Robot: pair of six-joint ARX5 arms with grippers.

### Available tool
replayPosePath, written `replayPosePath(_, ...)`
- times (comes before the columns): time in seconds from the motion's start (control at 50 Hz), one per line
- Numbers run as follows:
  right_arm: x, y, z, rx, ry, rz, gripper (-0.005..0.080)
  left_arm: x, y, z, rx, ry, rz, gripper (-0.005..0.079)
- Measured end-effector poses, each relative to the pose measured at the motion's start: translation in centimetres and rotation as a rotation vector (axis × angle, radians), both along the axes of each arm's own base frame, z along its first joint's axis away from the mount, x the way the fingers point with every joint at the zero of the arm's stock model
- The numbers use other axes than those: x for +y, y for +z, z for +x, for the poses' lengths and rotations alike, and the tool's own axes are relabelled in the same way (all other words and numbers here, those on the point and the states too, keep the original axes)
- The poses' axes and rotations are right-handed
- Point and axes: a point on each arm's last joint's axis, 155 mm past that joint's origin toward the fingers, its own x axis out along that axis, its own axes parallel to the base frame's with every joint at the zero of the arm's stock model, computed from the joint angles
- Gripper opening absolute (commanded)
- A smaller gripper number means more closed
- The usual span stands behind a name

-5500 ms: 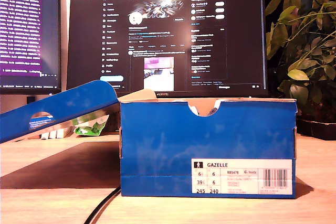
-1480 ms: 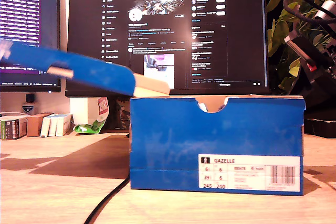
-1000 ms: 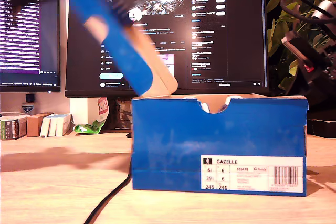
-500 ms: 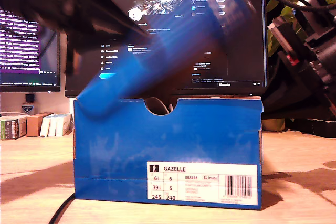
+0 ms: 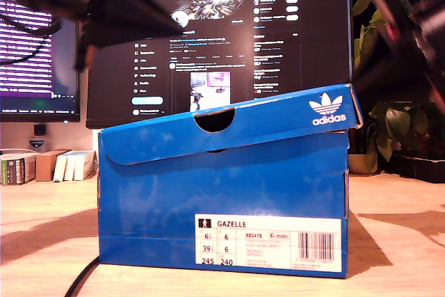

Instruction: Close the blue shoebox by pushing the lid with your left arm and holding the box in place with your right arm

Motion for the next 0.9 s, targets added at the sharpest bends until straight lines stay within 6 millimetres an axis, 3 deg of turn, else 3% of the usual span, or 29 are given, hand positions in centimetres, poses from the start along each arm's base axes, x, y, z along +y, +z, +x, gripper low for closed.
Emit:
replayPosePath(0.24,1.1,0.3,-1.7,0.08,0.07,0.07,-0.0011,1.7,-0.6,0.7,0.039,0.025,0.003,-0.0018)
replayPosePath(0.52,2.3,-0.5,-5.0,0.242,0.163,0.123,-0.0011,1.8,-0.5,0.7,-0.008,0.01,0.021,-0.0018)
replayPosePath(0.9,2.3,-1.8,-5.6,0.261,0.162,0.067,-0.0011,2.2,-0.5,1.0,-0.028,0.018,0.029,-0.0018)
